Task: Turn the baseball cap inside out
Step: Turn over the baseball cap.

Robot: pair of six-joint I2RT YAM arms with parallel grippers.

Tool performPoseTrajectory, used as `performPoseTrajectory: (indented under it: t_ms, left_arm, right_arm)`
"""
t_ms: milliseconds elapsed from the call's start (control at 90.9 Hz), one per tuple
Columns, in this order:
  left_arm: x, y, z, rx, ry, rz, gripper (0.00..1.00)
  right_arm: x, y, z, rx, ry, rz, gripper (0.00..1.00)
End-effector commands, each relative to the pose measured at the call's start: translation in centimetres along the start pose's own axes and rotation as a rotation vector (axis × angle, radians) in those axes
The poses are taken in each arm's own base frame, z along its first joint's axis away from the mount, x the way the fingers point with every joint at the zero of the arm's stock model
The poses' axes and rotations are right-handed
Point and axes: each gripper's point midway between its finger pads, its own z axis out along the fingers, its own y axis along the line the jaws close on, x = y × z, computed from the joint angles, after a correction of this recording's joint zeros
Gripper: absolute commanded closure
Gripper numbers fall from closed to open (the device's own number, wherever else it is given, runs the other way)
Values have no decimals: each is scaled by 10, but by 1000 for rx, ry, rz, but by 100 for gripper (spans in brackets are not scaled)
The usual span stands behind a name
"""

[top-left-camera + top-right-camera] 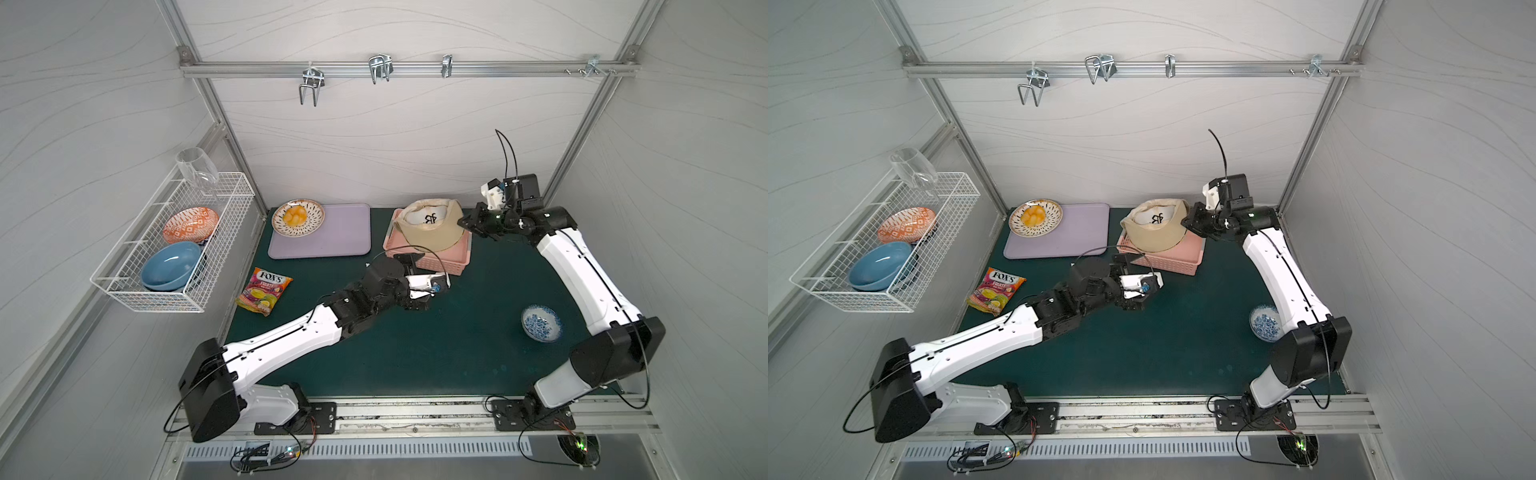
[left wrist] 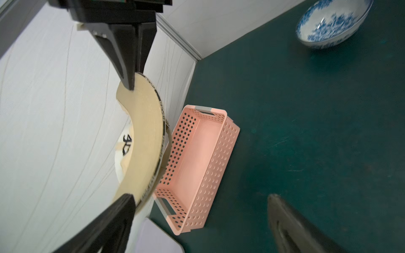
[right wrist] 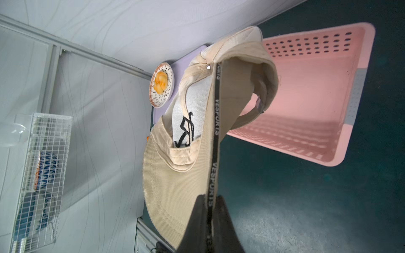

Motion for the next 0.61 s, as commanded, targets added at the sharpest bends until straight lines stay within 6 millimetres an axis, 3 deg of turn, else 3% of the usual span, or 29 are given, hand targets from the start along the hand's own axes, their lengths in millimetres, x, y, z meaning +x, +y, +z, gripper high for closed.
performPoseTrajectory:
  t_ms: [0, 264, 594]
  left_arm:
    - [-27, 47, 3, -180, -18, 80, 10]
    - [-24, 51, 19, -206, 24, 50, 40]
    - [-7, 41, 30, -200, 87, 42, 40]
  right_arm:
    - [26, 14, -6, -22, 59, -44, 100]
    - [43, 21, -4, -25, 83, -63, 100]
    - [49, 24, -6, -38, 89, -61, 100]
